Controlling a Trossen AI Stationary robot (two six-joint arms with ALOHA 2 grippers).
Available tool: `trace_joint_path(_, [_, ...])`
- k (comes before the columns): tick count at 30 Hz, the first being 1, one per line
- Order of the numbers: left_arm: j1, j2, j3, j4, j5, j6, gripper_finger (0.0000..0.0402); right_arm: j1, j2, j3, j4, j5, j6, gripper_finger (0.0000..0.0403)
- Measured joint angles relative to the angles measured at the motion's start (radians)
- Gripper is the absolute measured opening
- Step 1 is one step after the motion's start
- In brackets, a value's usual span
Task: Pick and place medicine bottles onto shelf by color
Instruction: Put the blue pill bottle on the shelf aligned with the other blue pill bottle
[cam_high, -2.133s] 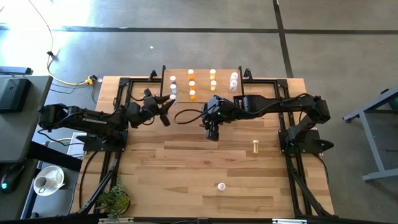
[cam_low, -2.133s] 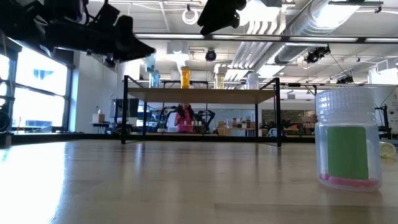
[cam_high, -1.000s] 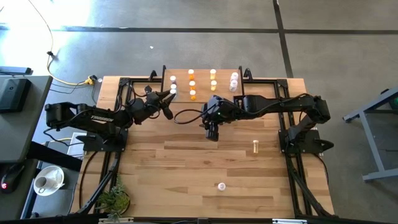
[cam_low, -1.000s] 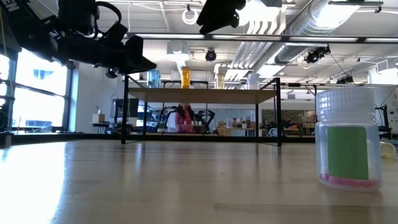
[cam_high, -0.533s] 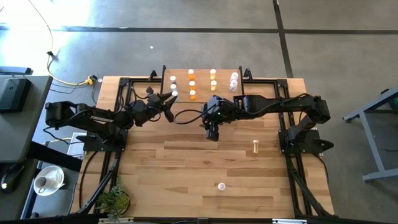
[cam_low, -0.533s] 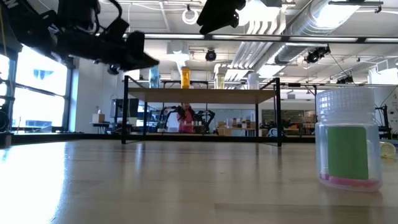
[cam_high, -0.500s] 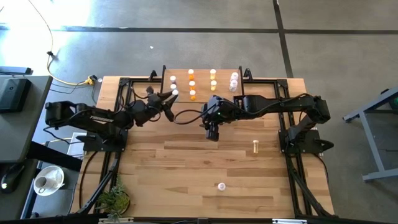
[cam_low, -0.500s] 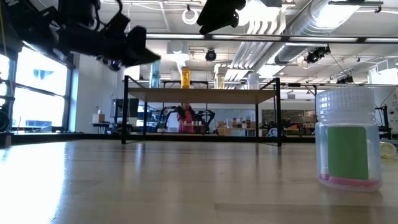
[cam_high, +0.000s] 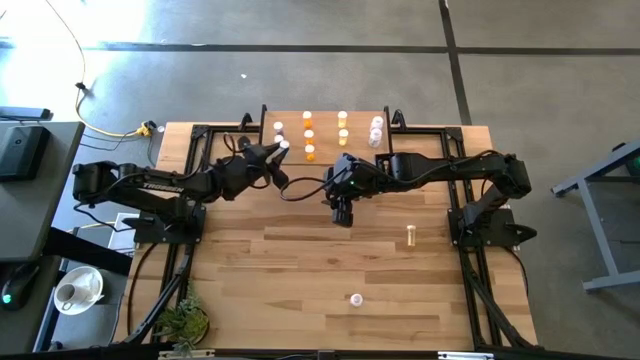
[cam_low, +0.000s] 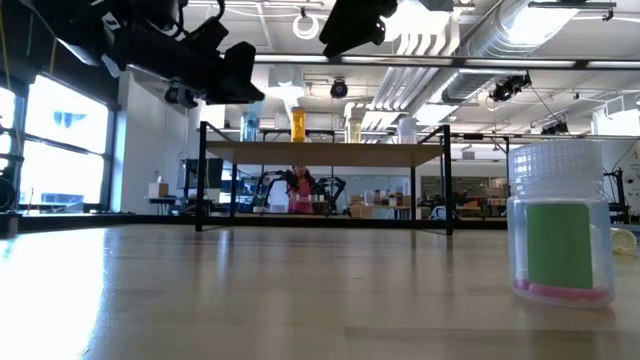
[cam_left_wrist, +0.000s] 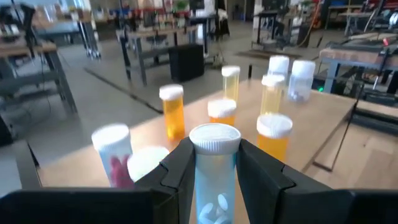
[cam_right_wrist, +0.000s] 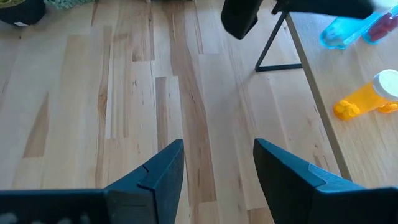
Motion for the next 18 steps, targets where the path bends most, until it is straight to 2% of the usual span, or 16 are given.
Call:
trace_joint_path(4, [-0.002,0.000,-0.008,-0.040,-0.020,-0.045,0.0093,0.000,0.000,0.000,0.000,0.000,0.000,0.0185])
trace_joint_path(9, [-0.001,0.000,-0.072,0.045,-0.081,-0.069,0.0091,0.000,0.000,0.000,0.000,0.000,0.000,0.0185])
trace_joint_path(18, [-0.001,0.000,-0.098,0.090,-0.081,-0.061,0.0090,0.000,0.000,0.000,0.001,0.000,0.000,0.0185])
